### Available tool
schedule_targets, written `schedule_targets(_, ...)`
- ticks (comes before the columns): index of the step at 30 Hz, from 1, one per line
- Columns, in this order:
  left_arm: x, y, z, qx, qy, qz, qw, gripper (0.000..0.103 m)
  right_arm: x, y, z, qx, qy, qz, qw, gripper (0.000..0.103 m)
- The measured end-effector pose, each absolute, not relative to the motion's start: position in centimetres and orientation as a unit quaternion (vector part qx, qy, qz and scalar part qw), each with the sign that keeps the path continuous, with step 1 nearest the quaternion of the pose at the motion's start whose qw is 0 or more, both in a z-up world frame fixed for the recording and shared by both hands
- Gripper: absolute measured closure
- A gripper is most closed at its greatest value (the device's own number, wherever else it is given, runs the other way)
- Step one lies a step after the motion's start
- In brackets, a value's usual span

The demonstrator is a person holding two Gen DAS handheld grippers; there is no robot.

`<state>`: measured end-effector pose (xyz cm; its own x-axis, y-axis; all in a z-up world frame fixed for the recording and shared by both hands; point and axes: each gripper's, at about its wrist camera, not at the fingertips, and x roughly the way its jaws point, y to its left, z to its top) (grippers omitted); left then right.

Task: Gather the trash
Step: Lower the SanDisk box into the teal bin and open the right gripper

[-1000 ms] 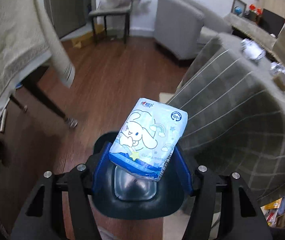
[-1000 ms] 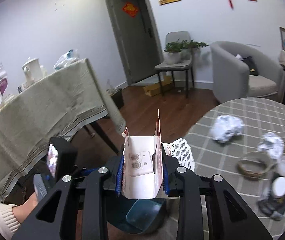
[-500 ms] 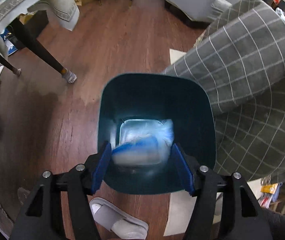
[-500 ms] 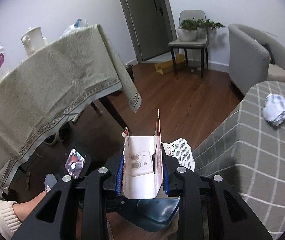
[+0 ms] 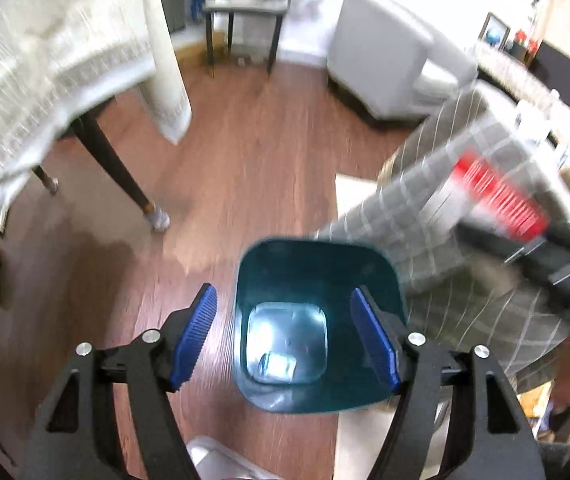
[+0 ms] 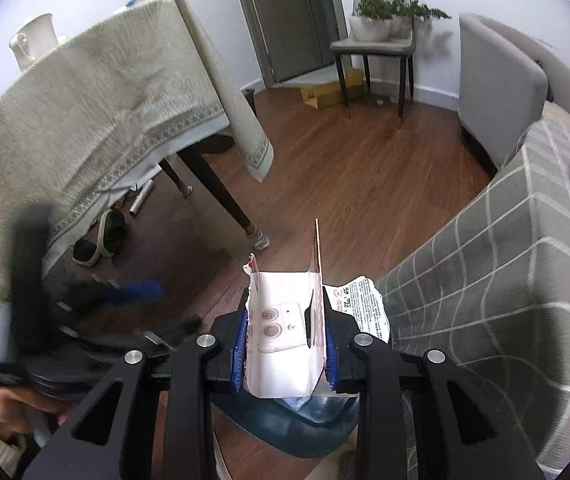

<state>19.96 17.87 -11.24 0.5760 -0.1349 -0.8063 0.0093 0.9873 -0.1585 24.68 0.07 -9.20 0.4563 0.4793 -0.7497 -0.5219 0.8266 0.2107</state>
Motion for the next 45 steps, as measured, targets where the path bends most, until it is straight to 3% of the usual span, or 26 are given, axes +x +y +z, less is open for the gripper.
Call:
schedule_targets(20,16.2,16.5,-0.2,-0.094,0.312,-0.054,0.944,0.054,25.7,4.2,-19.7,-0.091,0.540,0.274,0.790,0.070)
schedule_targets(28,15.5,14.7,1.6,-0.079,0.295,-0.074,0.949,0.054,25.3,3.5,-22.6,-0.115,0.569,0.258,0.772,0.049)
schedule_targets(30,15.4,14.4,1.9,-0.078,0.290,-0.077,0.951,0.054,25.1,3.2,-22.5,-0.115,0.570,0.256,0.773,0.044)
schedule_targets(45,14.7,12.3,4.2,-0.037,0.245,-0.083,0.965,0.050,22.9,0.4,-12.4,-0.077,0.481,0.309,0.817,0.043)
